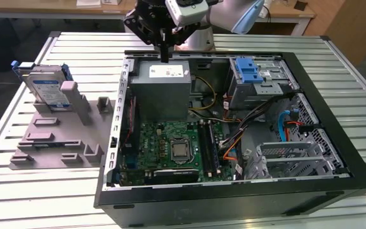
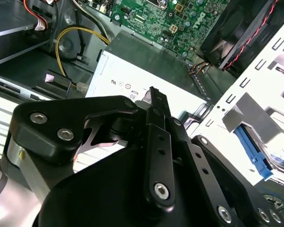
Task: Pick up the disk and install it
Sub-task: 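Reach for the disk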
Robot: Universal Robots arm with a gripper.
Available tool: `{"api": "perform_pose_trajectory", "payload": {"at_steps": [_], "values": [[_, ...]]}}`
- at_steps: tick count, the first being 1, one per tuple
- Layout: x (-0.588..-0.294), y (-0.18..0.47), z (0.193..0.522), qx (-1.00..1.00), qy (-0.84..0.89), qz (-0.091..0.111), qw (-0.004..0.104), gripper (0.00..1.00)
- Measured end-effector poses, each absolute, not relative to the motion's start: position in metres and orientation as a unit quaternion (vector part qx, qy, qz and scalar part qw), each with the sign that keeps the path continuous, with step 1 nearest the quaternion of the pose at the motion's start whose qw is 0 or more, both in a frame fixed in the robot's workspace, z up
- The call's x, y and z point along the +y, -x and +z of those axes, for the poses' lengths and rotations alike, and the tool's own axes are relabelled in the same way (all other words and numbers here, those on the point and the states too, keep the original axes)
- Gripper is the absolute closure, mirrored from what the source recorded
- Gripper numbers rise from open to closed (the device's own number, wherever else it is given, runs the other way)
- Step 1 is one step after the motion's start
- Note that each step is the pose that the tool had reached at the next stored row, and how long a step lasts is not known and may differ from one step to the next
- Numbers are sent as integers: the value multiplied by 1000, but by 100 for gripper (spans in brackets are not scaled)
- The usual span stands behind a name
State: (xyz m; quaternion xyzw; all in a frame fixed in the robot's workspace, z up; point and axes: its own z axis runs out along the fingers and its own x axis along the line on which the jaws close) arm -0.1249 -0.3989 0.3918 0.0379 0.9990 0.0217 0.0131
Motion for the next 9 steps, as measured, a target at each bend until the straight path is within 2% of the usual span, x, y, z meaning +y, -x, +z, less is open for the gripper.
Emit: {"api": "perform_pose_trajectory", "payload": {"at_steps": [9], "values": [[-399, 127, 392, 999, -38, 22, 13, 89]]}}
